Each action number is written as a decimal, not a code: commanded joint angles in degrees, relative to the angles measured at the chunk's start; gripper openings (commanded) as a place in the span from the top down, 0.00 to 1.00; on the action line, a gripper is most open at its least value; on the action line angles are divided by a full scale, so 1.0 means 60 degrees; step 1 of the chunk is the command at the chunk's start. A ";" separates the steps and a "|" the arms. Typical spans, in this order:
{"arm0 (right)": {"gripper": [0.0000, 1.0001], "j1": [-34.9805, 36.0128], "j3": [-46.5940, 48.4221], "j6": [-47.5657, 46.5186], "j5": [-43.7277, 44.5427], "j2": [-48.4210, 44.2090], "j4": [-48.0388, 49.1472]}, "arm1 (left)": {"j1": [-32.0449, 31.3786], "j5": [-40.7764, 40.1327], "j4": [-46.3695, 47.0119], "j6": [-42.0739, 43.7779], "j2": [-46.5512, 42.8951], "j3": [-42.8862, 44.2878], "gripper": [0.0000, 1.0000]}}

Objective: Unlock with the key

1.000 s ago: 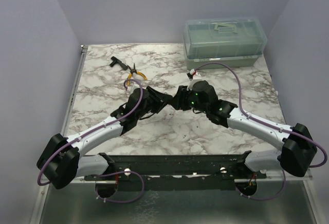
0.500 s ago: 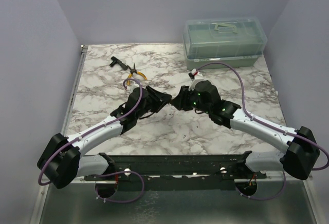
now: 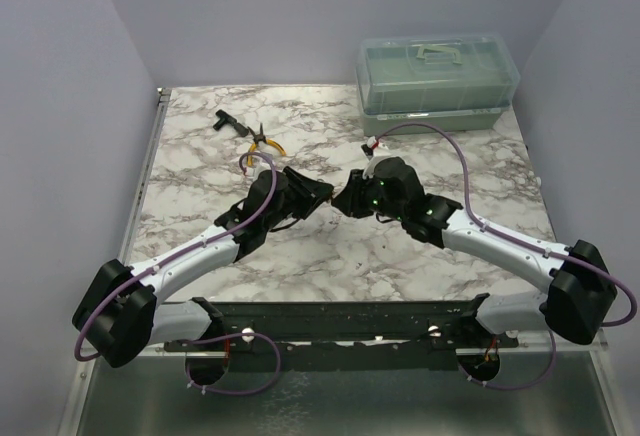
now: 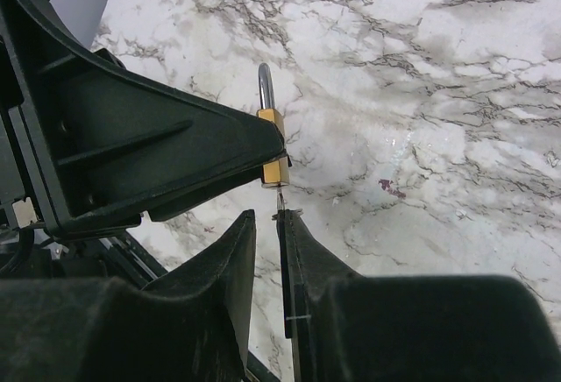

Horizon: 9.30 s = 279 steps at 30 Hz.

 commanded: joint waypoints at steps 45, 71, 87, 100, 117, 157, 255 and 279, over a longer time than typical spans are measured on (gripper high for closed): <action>0.71 0.0043 0.0014 0.0178 0.0625 -0.0340 -0.0279 | 0.0069 0.0267 0.0427 0.0232 -0.0099 0.0399 1.00; 0.71 0.0044 0.0451 0.0169 0.0126 0.0125 -0.0022 | 0.0069 0.0439 0.0698 0.0218 -0.0068 0.0232 1.00; 0.78 0.0043 0.0453 0.0295 0.0316 0.0216 -0.0056 | 0.0060 0.0497 0.0710 0.0239 -0.0080 0.0259 1.00; 1.00 0.0040 0.0314 0.0309 0.0485 0.0359 0.0437 | 0.0064 0.0921 0.1457 0.0290 -0.0289 -0.0073 1.00; 1.00 -0.0277 0.0133 0.0983 -0.0591 0.0136 0.2247 | 0.0070 0.1511 0.3503 0.0557 -0.1204 -0.0860 1.00; 0.82 -0.1366 0.0642 -0.0235 -0.4731 0.0241 0.2060 | 0.0069 0.1054 0.5405 0.0700 -0.2534 -0.2041 1.00; 1.00 0.1378 -0.0960 -0.1246 0.1626 -0.3008 0.1949 | 0.0247 0.0578 0.4455 0.2415 -0.4302 -0.2791 0.01; 1.00 0.0498 -0.1282 -0.0556 -0.2922 -0.2933 0.3233 | 0.0286 0.2255 0.7419 0.3155 -0.3965 -0.3444 0.23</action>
